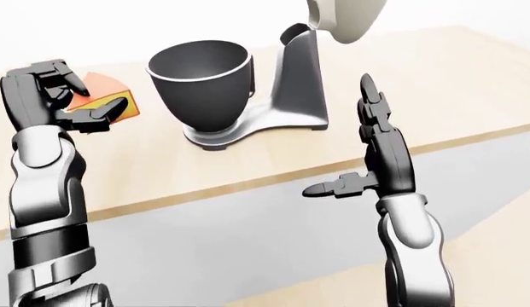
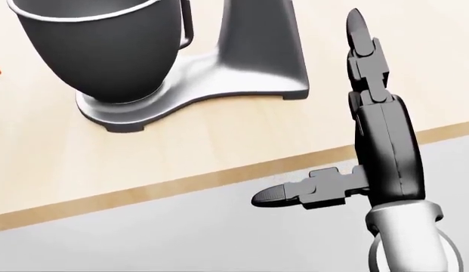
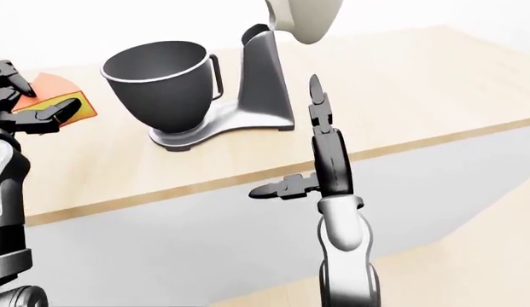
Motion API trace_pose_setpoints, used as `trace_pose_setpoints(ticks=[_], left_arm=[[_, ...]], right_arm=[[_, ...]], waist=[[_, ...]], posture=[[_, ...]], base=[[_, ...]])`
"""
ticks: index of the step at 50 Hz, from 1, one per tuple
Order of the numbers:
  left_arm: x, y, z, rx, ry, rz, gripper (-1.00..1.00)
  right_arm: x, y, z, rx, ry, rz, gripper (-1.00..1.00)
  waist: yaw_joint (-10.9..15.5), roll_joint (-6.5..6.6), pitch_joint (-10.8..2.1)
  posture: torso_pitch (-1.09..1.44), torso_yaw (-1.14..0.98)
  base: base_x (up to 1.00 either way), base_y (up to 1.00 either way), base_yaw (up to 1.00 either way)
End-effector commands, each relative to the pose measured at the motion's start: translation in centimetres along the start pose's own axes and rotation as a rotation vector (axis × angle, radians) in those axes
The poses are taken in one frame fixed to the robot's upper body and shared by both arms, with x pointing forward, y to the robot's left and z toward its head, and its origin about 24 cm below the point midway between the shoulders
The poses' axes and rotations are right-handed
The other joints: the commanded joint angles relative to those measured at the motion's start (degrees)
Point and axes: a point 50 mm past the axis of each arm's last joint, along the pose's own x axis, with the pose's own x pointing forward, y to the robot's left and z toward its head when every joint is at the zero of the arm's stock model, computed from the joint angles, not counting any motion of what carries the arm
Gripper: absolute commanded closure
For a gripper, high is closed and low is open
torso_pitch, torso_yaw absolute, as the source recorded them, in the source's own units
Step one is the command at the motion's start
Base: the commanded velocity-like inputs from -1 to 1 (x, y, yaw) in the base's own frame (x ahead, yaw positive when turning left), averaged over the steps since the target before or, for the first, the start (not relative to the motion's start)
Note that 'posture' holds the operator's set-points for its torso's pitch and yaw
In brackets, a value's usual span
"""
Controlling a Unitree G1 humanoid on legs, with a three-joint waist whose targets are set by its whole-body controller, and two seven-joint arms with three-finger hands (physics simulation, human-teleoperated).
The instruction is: Place the cheese in the stand mixer bowl.
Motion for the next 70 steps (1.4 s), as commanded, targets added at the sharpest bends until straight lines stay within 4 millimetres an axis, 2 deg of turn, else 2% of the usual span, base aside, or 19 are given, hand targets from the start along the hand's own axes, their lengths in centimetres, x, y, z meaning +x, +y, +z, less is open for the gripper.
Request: trace_pose_setpoints(ticks=[1, 23, 39, 52, 70], left_arm=[[0.5, 0.5, 2.9, -0.023, -0.124, 0.024, 1.0], [2.5, 1.1, 6.9, -0.036, -0.193, 0.045, 1.0], [3.0, -1.0, 10.0, -0.063, -0.245, -0.003, 1.0], [3.1, -2.8, 11.0, -0.081, -0.264, -0.043, 1.0], [2.2, -5.4, 12.4, -0.096, -0.285, -0.115, 1.0]], right_arm=[[0.0, -0.3, 1.5, -0.003, -0.081, -0.018, -1.0], [0.1, -0.4, 1.8, -0.003, -0.087, -0.018, -1.0], [0.2, -0.4, 1.9, -0.003, -0.089, -0.017, -1.0], [0.1, -0.4, 1.8, 0.0, -0.092, -0.017, -1.0], [0.0, -0.4, 1.8, 0.005, -0.097, -0.018, -1.0]], waist=[[-0.03, 0.43, -1.38], [0.02, 0.34, -1.39], [-0.18, 0.14, -1.22], [-0.24, -0.04, -1.12], [-0.17, -0.39, -1.08]], posture=[[0.0, 0.0], [0.0, 0.0], [0.0, 0.0], [0.0, 0.0], [0.0, 0.0]], base=[[0.0, 0.0, 0.0], [0.0, 0.0, 0.0], [0.0, 0.0, 0.0], [0.0, 0.0, 0.0], [0.0, 0.0, 0.0]])
